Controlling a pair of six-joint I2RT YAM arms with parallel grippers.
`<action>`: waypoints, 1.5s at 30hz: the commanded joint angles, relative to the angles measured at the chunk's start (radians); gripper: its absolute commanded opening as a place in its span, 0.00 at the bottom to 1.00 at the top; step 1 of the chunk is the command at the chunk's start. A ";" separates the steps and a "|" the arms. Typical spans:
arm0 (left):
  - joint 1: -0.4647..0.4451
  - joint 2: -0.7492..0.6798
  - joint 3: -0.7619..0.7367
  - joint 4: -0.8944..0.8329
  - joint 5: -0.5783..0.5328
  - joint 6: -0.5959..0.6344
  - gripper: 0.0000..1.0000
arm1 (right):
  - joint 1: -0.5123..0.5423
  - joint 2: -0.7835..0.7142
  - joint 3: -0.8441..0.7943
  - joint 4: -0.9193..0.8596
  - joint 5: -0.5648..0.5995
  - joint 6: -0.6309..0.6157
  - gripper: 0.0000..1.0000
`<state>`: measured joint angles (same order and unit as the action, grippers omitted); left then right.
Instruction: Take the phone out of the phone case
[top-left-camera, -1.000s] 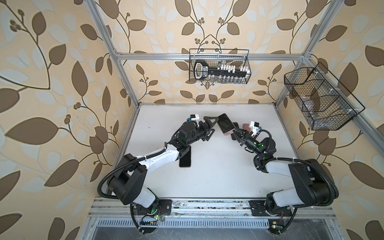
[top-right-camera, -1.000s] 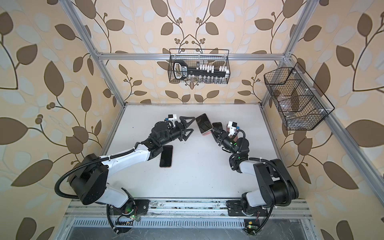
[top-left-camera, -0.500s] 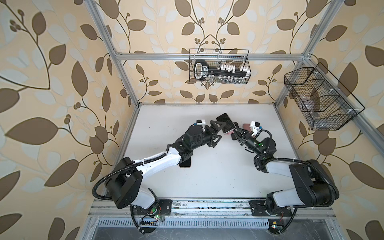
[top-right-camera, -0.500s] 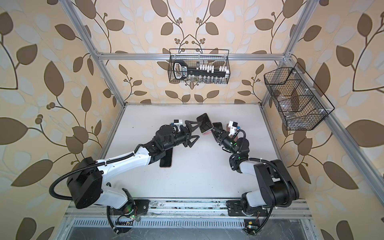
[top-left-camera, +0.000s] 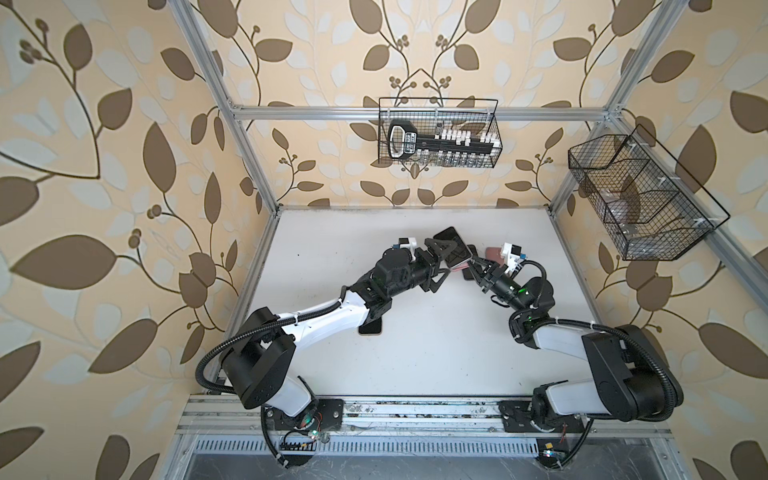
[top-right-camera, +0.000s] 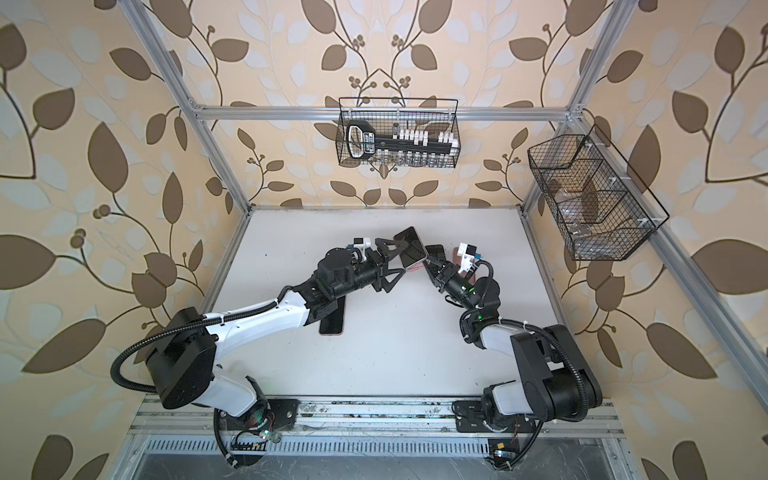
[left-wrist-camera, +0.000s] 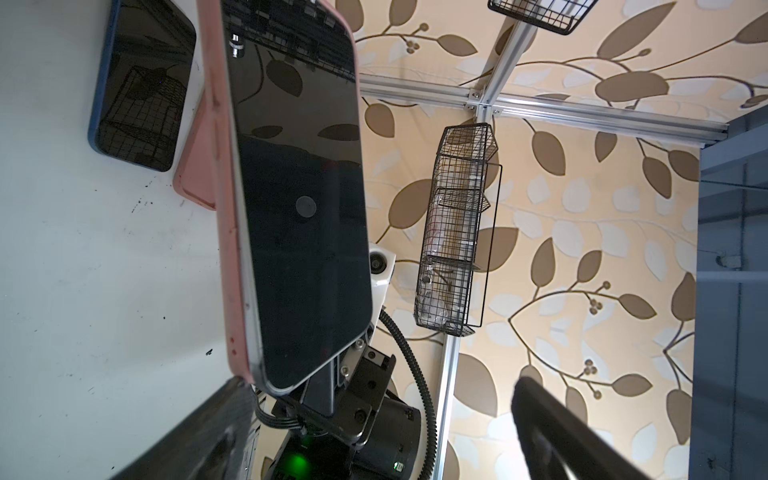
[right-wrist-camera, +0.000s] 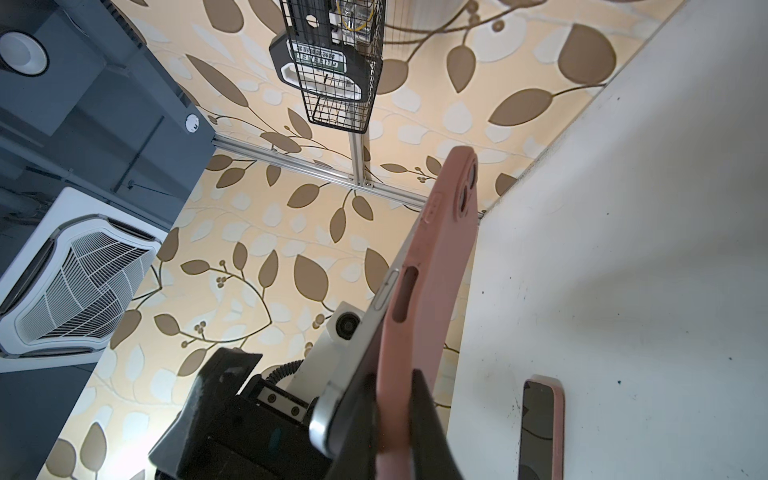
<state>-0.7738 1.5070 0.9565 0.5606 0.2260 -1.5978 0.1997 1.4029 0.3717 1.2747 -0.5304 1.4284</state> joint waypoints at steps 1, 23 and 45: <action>-0.013 0.002 0.058 0.062 -0.005 -0.004 0.99 | -0.002 -0.043 -0.007 0.074 0.010 -0.009 0.00; -0.013 0.019 0.080 0.074 -0.005 0.011 0.99 | 0.031 -0.111 -0.023 -0.052 0.023 -0.101 0.00; -0.003 0.005 0.126 0.022 -0.010 0.067 0.99 | 0.035 -0.158 -0.053 -0.138 0.032 -0.172 0.00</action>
<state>-0.7792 1.5421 1.0142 0.5060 0.2279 -1.5696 0.2195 1.2671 0.3328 1.0908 -0.4557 1.2724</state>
